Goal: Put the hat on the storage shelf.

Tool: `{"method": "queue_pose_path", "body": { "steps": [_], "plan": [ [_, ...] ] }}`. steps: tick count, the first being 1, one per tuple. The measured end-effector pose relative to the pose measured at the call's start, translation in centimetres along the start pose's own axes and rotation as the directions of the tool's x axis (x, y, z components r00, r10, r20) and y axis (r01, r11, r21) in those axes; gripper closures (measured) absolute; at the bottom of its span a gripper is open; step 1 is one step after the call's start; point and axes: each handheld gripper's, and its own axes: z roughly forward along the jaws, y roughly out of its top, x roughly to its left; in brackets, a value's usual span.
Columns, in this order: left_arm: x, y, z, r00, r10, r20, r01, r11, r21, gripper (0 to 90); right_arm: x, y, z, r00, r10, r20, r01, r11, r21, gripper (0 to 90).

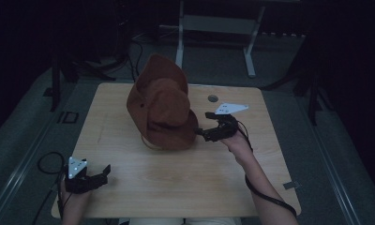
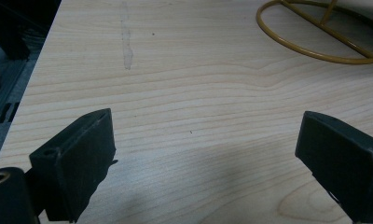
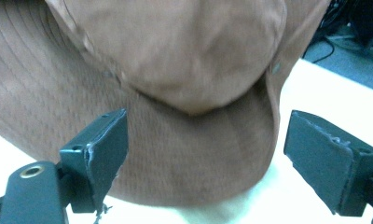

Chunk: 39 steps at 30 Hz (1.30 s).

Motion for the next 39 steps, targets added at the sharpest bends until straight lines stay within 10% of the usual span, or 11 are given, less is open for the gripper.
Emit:
{"method": "queue_pose_path", "body": {
  "steps": [17, 39],
  "plan": [
    [0.0, 0.0, 0.0, 1.0000, -0.001, 0.001, 0.001, 1.0000, 0.000, 5.5, -0.6, -6.8, 0.1, 0.9973, 0.073, -0.001, -0.073, 0.9958, 0.056, 13.9],
    [0.0, 0.0, 0.0, 1.0000, -0.009, 0.000, 0.009, 1.0000, 0.000, 5.5, 1.4, -12.2, -2.6, 0.9987, 0.050, 0.007, -0.050, 0.9921, 0.115, 14.1]
  ]
}}
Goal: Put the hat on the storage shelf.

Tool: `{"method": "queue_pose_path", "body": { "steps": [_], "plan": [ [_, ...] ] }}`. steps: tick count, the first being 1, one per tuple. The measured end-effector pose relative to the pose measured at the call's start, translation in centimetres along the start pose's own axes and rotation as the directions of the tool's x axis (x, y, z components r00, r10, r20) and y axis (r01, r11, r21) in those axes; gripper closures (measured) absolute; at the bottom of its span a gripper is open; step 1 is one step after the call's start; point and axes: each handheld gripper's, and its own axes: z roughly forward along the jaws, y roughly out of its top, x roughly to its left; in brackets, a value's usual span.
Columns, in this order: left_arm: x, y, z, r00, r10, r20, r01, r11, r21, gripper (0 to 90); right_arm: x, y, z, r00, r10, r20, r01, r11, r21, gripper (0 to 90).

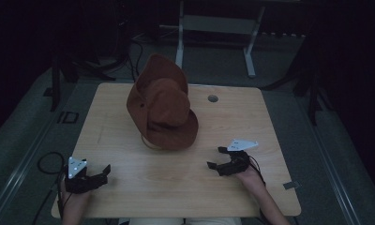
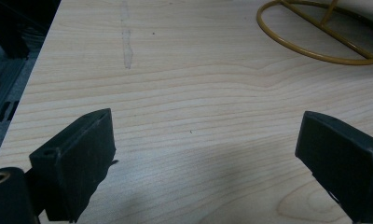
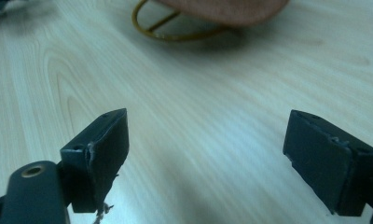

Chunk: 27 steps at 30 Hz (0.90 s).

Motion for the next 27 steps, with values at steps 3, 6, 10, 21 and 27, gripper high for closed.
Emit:
{"method": "queue_pose_path", "body": {
  "steps": [3, 6, 10, 21, 27],
  "plan": [
    [0.0, 0.0, 0.0, 1.0000, 0.002, 0.000, -0.002, 1.0000, 0.002, 5.5, 0.2, -0.5, -0.4, 0.9995, -0.023, 0.022, 0.023, 0.9997, -0.003, 14.1],
    [0.0, 0.0, 0.0, 1.0000, 0.001, -0.001, -0.001, 1.0000, 0.000, 5.5, 0.4, -0.9, -0.8, 0.9984, -0.040, 0.040, 0.041, 0.9991, -0.010, 14.1],
    [0.0, 0.0, 0.0, 1.0000, 0.006, -0.003, -0.006, 1.0000, 0.001, 5.5, 0.3, -1.3, -0.9, 0.9973, -0.042, 0.061, 0.043, 0.9989, -0.018, 14.1],
    [-0.1, 0.0, 0.0, 0.9999, 0.012, -0.002, -0.012, 0.9999, 0.004, 5.5, 0.3, -1.5, -0.7, 0.9957, -0.056, 0.073, 0.057, 0.9983, -0.010, 14.1],
    [-0.1, 0.0, 0.0, 0.9999, 0.012, 0.001, -0.012, 0.9999, 0.007, 5.5, 0.4, -1.6, -0.5, 0.9951, -0.069, 0.072, 0.069, 0.9976, 0.006, 14.1]
  ]
}}
